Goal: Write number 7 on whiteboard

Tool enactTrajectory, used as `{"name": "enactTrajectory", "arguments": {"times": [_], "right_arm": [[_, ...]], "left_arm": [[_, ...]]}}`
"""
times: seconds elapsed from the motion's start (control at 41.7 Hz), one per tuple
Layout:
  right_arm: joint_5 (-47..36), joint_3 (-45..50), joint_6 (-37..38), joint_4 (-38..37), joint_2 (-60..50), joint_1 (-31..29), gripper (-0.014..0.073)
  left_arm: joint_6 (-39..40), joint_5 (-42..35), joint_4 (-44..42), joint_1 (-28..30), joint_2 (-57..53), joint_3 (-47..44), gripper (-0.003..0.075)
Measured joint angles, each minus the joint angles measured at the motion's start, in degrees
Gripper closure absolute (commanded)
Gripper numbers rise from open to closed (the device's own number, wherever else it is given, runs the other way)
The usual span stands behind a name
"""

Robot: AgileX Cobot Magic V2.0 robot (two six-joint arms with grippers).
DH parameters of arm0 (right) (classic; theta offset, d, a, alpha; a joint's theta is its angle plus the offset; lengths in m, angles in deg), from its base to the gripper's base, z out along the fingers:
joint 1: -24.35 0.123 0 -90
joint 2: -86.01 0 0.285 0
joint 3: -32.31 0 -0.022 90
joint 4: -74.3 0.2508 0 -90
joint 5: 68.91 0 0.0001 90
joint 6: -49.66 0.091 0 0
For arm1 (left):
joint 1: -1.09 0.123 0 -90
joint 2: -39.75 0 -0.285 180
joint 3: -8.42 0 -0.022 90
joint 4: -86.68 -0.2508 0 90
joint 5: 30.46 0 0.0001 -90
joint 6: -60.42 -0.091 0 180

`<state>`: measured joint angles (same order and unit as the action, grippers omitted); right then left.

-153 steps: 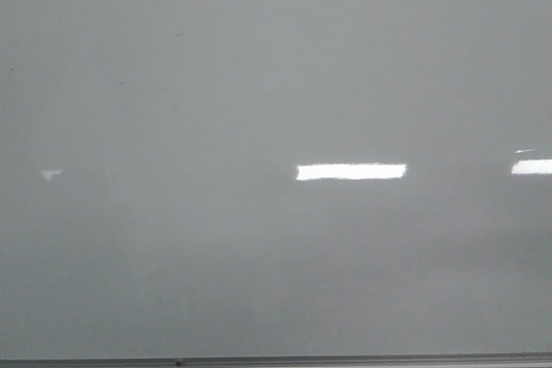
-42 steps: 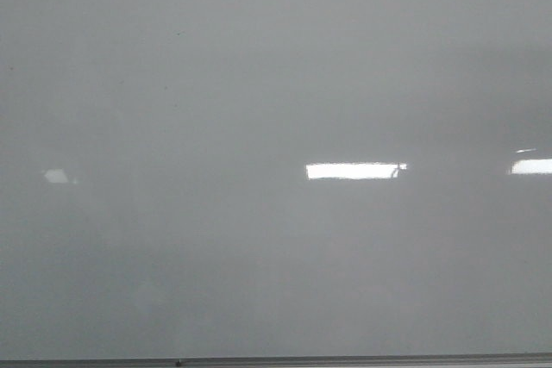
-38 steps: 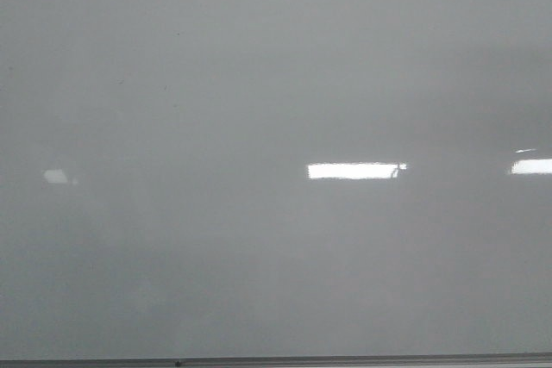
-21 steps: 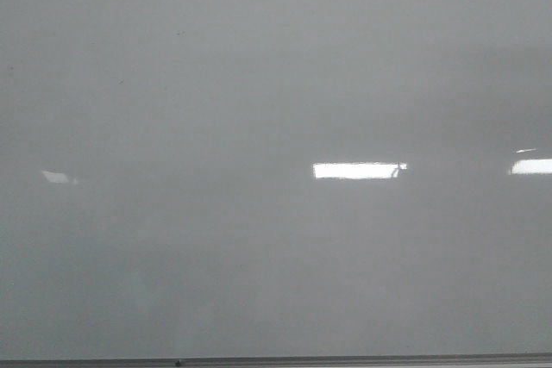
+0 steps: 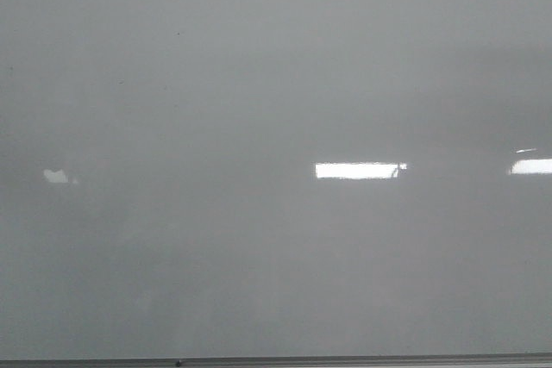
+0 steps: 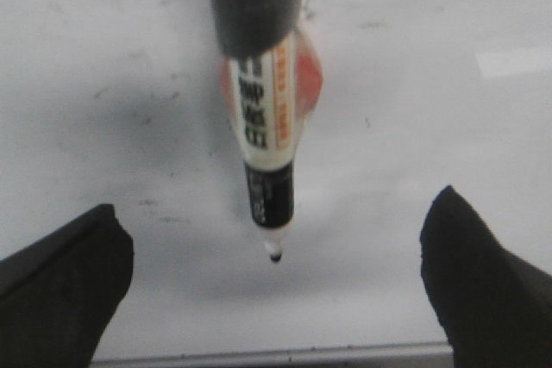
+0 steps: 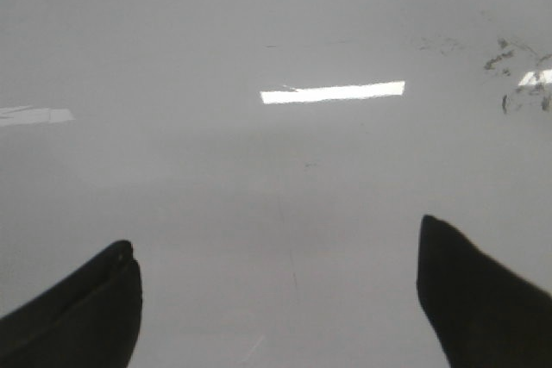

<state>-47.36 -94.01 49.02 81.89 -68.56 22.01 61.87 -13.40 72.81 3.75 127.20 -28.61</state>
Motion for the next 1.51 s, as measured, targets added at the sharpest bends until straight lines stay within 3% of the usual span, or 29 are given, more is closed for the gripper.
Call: {"name": "enactTrajectory", "arguments": {"times": [0.144, 0.216, 0.551, 0.695, 0.934, 1.054, 1.27, 1.509], "right_arm": [[0.00, 0.00, 0.00, 0.00, 0.00, 0.00, -0.0069], [0.00, 0.00, 0.00, 0.00, 0.00, 0.00, -0.0069], [0.00, 0.00, 0.00, 0.00, 0.00, 0.00, -0.0069], [0.00, 0.00, 0.00, 0.00, 0.00, 0.00, -0.0069], [0.00, 0.00, 0.00, 0.00, 0.00, 0.00, -0.0069], [0.00, 0.00, 0.00, 0.00, 0.00, 0.00, -0.0069], [1.18, 0.00, 0.00, 0.00, 0.00, 0.00, -0.0069], [8.10, -2.03, 0.00, 0.00, 3.54, 1.27, -0.0069]], "left_arm": [[0.04, -4.77, -0.41, 0.00, 2.82, 0.00, 0.0092], [0.04, -5.75, -0.60, 0.00, 3.63, 0.00, 0.0136], [0.13, -6.50, -0.90, 0.00, 4.56, 0.00, 0.0606], [0.17, -6.40, -2.74, 0.00, 4.56, 0.00, 0.0718], [0.17, -6.02, -3.92, 0.00, 4.56, 0.00, 0.0731], [0.17, -2.12, -0.67, 0.00, 2.72, 0.00, 0.0731], [-2.40, 16.20, 11.10, -1.16, -4.86, 3.13, 0.0731], [-15.65, 33.66, 21.33, -11.19, -10.47, 9.39, 0.0731]]}}
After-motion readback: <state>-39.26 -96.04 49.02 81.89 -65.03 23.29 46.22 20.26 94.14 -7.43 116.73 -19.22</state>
